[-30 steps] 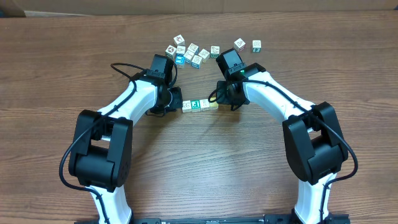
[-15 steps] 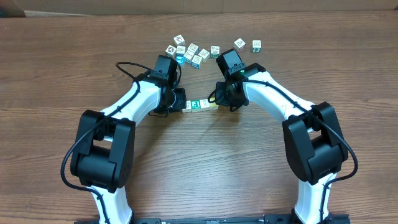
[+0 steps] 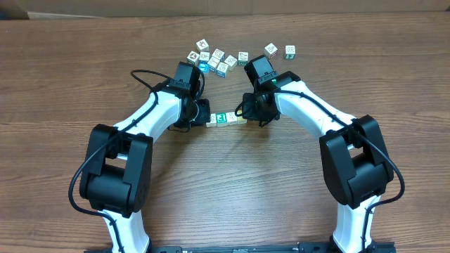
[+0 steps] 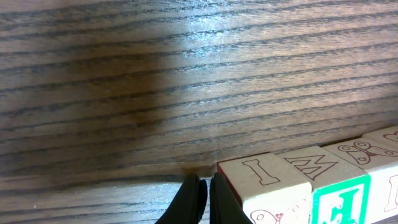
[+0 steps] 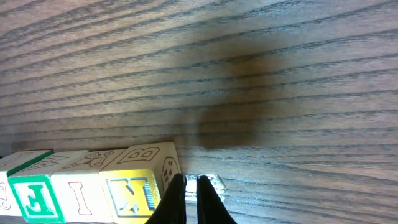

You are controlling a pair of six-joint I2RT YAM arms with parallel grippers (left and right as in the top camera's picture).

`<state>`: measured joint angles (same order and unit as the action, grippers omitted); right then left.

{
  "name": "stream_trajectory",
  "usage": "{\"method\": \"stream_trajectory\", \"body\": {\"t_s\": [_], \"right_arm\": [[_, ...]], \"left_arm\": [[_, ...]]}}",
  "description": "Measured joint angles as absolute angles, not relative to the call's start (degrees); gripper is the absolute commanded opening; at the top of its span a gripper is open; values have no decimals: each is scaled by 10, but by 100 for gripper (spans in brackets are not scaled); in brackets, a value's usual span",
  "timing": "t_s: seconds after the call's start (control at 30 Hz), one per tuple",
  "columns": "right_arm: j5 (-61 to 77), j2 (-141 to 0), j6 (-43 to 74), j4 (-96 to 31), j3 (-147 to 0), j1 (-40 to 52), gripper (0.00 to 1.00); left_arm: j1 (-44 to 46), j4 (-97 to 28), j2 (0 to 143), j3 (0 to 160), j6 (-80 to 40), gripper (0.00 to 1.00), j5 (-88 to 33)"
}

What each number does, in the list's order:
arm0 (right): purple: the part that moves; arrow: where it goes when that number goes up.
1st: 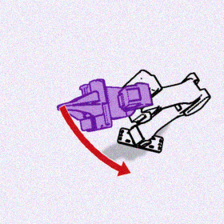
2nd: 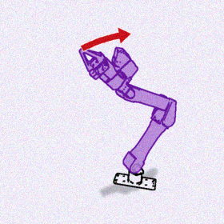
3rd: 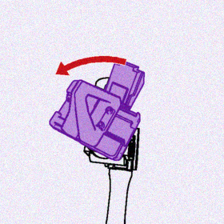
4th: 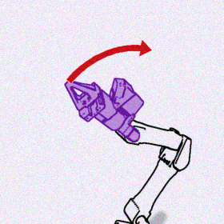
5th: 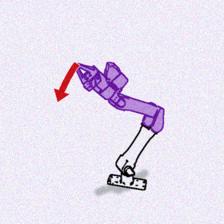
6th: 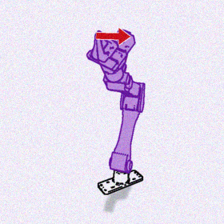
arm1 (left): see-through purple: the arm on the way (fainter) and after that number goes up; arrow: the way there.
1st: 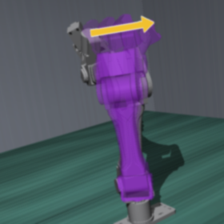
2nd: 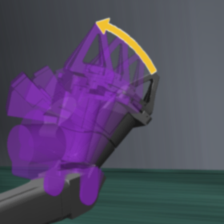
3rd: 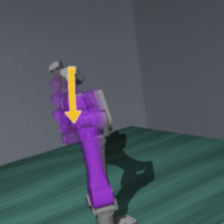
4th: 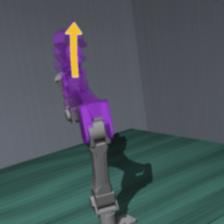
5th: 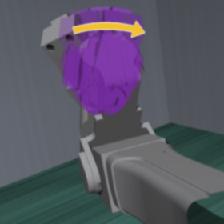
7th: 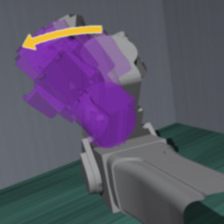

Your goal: Form a horizontal line

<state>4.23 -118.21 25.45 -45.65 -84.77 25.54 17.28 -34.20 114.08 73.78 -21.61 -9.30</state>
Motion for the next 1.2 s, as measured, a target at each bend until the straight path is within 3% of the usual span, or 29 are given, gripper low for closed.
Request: {"method": "stream_trajectory", "body": {"t_s": [1.2], "right_arm": [[51, -1182, 255, -460, -848, 255, 5]], "left_arm": [[178, -336, 1141, 738, -208, 4, -92]]}}
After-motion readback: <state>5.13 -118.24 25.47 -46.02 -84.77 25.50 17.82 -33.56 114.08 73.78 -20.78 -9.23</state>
